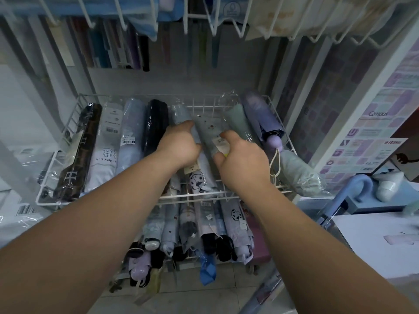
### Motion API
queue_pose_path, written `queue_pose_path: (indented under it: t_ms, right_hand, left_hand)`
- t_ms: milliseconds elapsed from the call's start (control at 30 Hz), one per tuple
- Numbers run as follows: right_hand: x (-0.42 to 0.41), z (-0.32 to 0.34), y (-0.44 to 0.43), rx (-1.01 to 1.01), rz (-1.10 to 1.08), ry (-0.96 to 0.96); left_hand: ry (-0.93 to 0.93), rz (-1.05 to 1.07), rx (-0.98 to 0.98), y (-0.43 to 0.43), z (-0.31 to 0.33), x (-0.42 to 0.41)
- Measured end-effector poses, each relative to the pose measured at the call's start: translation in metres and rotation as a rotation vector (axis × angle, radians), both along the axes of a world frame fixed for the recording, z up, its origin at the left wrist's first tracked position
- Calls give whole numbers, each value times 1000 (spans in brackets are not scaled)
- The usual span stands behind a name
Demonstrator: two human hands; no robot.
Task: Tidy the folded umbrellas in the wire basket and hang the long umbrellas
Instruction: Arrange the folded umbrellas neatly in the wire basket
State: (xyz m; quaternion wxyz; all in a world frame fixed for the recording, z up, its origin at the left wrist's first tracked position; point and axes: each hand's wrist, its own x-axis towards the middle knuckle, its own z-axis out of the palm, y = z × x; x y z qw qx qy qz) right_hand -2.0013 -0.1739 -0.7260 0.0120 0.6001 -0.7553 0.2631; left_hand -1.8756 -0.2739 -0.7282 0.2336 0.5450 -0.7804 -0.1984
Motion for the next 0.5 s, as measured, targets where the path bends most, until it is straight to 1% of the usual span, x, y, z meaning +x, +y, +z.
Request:
queue_pose_path:
  t_ms: [133, 200, 267, 333, 400, 500]
  right_hand:
    - [7, -12, -3, 22, -5, -195]
    - [3, -15, -10, 118, 0, -244]
    - [-4, -13, -17, 244, 32, -286]
    - [-10, -11, -21, 320, 73, -341]
    - [-13, -12, -24, 338, 86, -328]
    - [-13, -16, -24, 308, 69, -260]
  left_hand:
    - [-275, -20, -115, 0, -5, -3]
    - [-349, -51, -87, 2, -9, -2]
    - [-364, -81, -30, 3, -13, -4]
    - [-359, -77, 51, 4, -17, -9]
    - [-337, -73, 111, 4, -21, -14]
    - [-329, -69, 104, 7, -23, -19]
